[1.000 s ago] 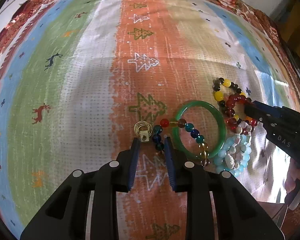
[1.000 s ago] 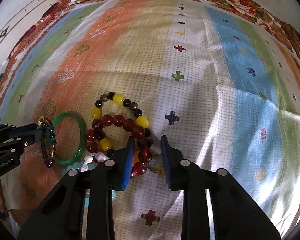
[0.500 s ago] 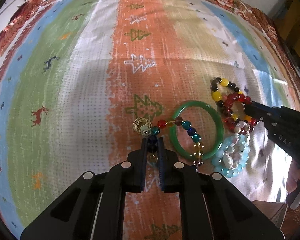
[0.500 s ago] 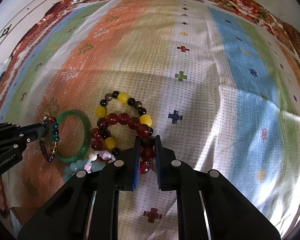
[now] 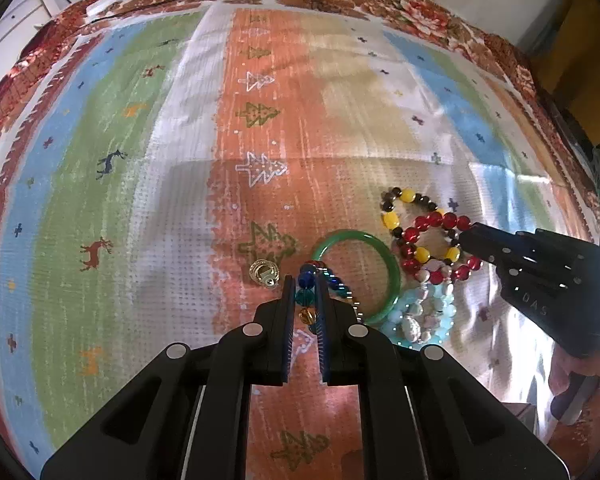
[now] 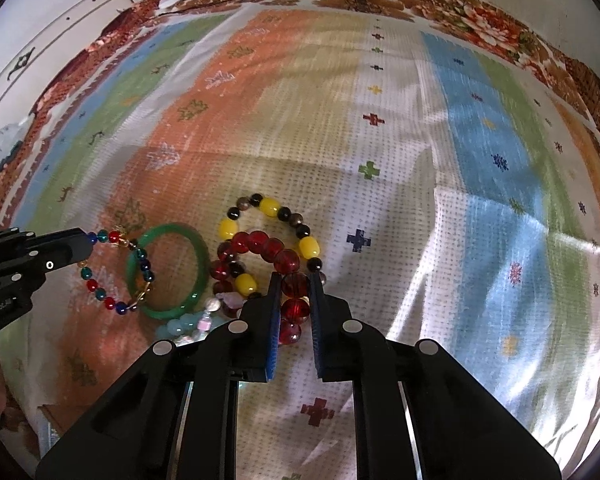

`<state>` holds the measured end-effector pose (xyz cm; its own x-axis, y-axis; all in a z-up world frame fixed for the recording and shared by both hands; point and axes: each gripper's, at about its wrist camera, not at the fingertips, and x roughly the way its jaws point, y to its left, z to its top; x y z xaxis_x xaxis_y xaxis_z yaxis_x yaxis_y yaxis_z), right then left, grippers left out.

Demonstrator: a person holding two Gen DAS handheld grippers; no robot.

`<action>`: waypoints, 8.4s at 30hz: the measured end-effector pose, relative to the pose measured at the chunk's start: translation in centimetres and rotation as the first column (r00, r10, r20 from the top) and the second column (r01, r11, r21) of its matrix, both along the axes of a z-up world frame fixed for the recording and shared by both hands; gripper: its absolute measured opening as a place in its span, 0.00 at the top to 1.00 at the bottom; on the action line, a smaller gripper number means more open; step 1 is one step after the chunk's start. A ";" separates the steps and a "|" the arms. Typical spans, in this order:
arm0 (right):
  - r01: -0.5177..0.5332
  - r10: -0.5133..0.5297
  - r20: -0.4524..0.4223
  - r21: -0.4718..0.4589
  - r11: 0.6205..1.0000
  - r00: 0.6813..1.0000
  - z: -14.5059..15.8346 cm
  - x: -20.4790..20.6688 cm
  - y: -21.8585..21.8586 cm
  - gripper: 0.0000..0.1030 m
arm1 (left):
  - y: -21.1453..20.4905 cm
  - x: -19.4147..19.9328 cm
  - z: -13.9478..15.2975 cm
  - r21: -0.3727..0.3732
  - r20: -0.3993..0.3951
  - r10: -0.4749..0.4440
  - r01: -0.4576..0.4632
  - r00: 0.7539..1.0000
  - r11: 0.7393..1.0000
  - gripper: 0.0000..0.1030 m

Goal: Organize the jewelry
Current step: 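Lift both held bracelets and carry them toward the silver tin box, then lower both bracelets into the tin box and open both tools, then move both open tools back toward the rings beside the jade bangle, then grasp the small gold ring with left tool while right tool grasps silver ring, then carry both held rings up and over to the silver tin box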

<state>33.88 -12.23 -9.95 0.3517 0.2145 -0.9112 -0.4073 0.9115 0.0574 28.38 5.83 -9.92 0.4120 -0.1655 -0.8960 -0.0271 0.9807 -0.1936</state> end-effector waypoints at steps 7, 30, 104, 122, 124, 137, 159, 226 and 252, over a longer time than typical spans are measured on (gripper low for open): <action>-0.010 0.010 0.040 0.012 1.000 0.999 2.0 -1.2 0.5 0.86 | 0.2 -0.7 1.5 -0.015 0.029 0.010 -0.009 1.000 1.000 0.91; -0.024 0.017 0.147 0.051 0.998 0.989 7.3 -6.8 -0.1 0.86 | -1.4 -5.1 6.8 0.064 0.182 0.013 -0.025 0.983 0.998 0.91; 0.014 -0.034 0.256 0.083 0.996 0.966 9.7 -18.8 -3.4 0.52 | -3.4 -17.0 8.8 0.151 0.285 0.016 -0.062 0.958 0.987 0.50; 0.071 -0.084 0.213 0.068 0.995 0.973 8.1 -13.1 -3.5 0.50 | -1.7 -11.2 7.0 0.152 0.196 0.053 -0.084 0.979 0.985 0.46; 0.072 -0.086 0.215 0.071 0.995 0.973 8.1 -12.6 -3.4 0.50 | -1.9 -10.9 6.9 0.160 0.197 0.049 -0.081 0.979 0.984 0.46; 0.087 -0.097 0.143 0.075 0.993 0.985 6.6 -9.7 -3.8 0.50 | -1.7 -8.1 6.1 0.184 0.172 0.044 -0.076 0.984 0.980 0.46; 0.058 -0.057 0.051 -0.017 0.998 0.997 2.7 -5.5 -2.8 0.50 | -1.5 -4.0 3.6 0.189 0.091 0.024 -0.041 0.996 0.981 0.46; -0.005 0.000 -0.061 -0.077 0.997 0.998 -2.9 0.0 -1.2 0.81 | -0.5 2.4 -4.3 0.199 -0.083 -0.010 0.027 0.996 0.980 0.85; 0.037 -0.037 0.030 0.019 0.999 0.999 1.8 -3.0 -1.6 0.81 | -2.3 -0.8 0.2 0.142 0.003 -0.032 0.032 0.999 0.989 0.85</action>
<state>30.86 -13.86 -8.14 0.3869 0.2179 -0.8960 -0.3752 0.9248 0.0629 27.57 3.51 -9.72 0.4131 -0.0496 -0.9093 0.0054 0.9986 -0.0521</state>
